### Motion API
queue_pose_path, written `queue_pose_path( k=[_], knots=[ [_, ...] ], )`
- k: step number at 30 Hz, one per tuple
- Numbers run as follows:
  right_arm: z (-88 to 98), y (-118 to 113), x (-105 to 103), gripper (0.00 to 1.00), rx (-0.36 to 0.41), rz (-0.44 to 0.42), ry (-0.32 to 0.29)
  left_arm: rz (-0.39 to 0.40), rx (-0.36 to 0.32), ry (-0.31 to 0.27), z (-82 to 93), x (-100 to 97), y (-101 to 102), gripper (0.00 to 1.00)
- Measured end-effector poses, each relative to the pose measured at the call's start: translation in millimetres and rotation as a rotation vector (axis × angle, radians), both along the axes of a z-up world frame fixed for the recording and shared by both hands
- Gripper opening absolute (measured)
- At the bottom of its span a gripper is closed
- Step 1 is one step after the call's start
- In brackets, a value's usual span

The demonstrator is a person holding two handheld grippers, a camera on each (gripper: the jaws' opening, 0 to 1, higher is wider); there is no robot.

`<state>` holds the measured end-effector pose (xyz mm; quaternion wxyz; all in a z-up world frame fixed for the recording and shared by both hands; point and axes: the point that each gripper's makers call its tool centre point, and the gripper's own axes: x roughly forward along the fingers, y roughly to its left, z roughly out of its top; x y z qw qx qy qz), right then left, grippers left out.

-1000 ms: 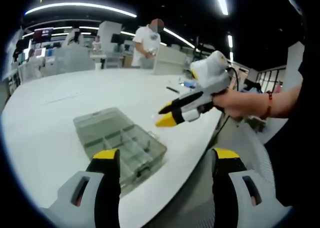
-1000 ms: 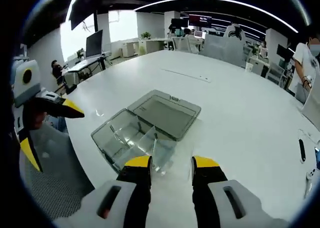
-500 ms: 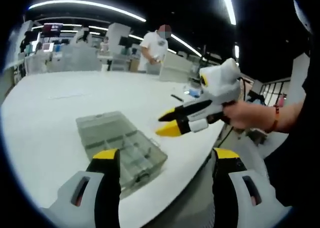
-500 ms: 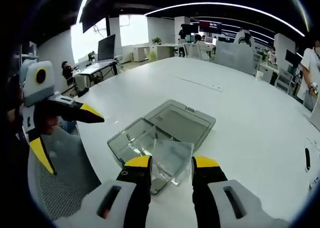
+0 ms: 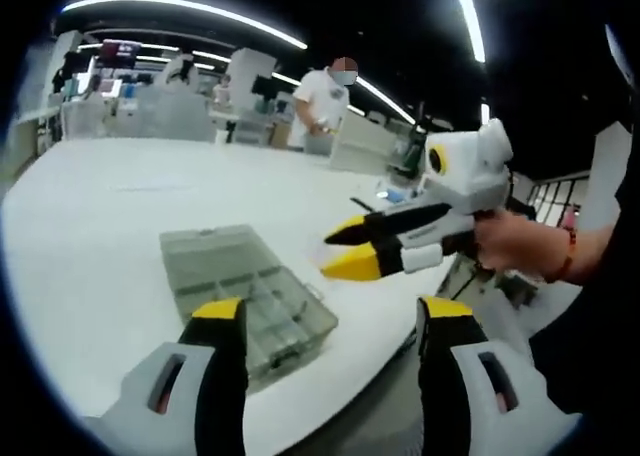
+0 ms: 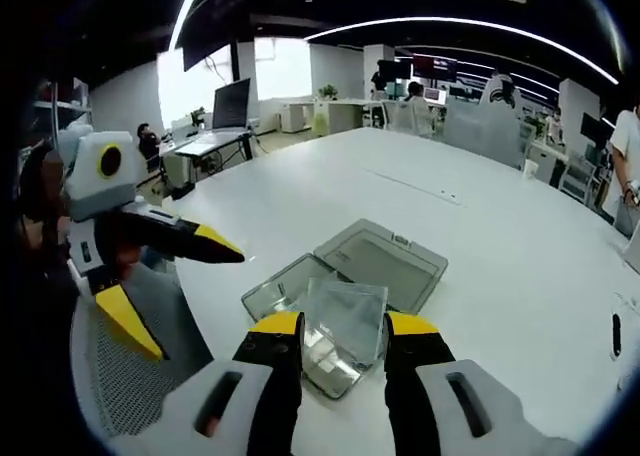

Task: Insert the divider into the dual guide fixture by aligning both edges with the guide slots and pushing it downward to the bottom, including one-sided entry, uneven engagement, binding, and posture correction.

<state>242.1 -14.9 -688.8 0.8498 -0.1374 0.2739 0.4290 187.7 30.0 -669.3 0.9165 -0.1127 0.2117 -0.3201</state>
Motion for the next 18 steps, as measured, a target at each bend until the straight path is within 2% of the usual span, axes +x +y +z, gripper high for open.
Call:
queue_pose_path(
  k=[6, 10, 13, 18],
  knots=[
    [7.4, 12, -7, 0.27, 0.004, 0.037, -0.021, 0.034, -0.041, -0.004, 4.7, 5.7, 6, 0.63],
    [8.8, 17, -11, 0.27, 0.005, 0.053, -0.022, 0.069, -0.047, -0.017, 7.5, 10.1, 12, 0.51],
    [9.6, 20, -15, 0.27, -0.007, 0.067, -0.031, 0.088, -0.069, -0.011, 8.5, 12.4, 15, 0.48],
    [10.7, 25, -17, 0.27, -0.007, 0.080, -0.036, 0.103, -0.099, -0.012, 11.5, 15.4, 20, 0.36]
  ],
)
